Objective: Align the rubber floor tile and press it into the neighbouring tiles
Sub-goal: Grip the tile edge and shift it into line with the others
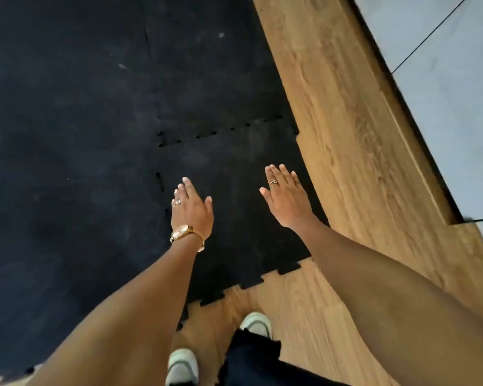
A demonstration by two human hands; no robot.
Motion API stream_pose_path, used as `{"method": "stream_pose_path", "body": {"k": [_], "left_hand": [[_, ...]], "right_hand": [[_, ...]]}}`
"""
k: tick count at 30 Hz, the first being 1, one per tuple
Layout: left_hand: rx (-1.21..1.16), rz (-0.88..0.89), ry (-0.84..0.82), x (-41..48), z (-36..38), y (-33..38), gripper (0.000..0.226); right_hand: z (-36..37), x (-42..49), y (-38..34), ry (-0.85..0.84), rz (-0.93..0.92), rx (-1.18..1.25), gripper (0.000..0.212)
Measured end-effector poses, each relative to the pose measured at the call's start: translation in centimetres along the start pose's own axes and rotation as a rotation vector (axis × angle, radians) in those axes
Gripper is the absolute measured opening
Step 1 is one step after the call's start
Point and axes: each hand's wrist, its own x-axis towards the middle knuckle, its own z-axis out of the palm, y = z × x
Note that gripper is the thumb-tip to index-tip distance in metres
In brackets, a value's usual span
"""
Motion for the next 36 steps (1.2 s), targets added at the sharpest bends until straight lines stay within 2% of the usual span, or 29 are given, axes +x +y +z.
{"method": "stream_pose_path", "body": {"k": [6,9,11,14,17,21,23,31,36], "left_hand": [[0.038,-0.244,0.121,6.1,7.2,-1.7,0.082],[-0.063,-0.39,0.186,9.7,8.3,-3.5,0.083],[-0.143,-0.454,0.207,11.2,9.1,-4.1,0.084],[-0.129,-0.449,0.256,11.7,9.9,-4.7,0.093],[-0.113,-0.475,0.316,11.8,9.0,-6.0,0.104],[-0.149,-0.481,0.248,12.8,7.1,-6.0,0.105],[-0.113,-0.465,0.211,13.0,6.8,-5.6,0.107],[-0.071,-0.512,0.105,13.5,5.8,-6.7,0.118],[-0.205,-0.445,0.063,12.9,5.9,-7.7,0.118]], "right_hand": [[6.0,8.0,2.0,0.02,0.021,-0.014,0.06],[7.7,12.2,4.3,0.095,0.065,-0.051,0.069],[8.5,13.8,5.7,0.116,0.161,-0.047,0.076],[10.2,13.9,6.9,0.075,0.355,0.053,0.093],[11.2,13.4,8.1,0.023,0.518,0.157,0.119],[10.6,14.4,10.0,0.023,0.64,0.431,0.141],[10.3,15.3,10.1,0.017,0.668,0.532,0.144],[10.4,14.9,11.1,0.028,0.807,0.451,0.143],[11.6,13.0,12.2,0.016,0.882,0.574,0.16]]}}
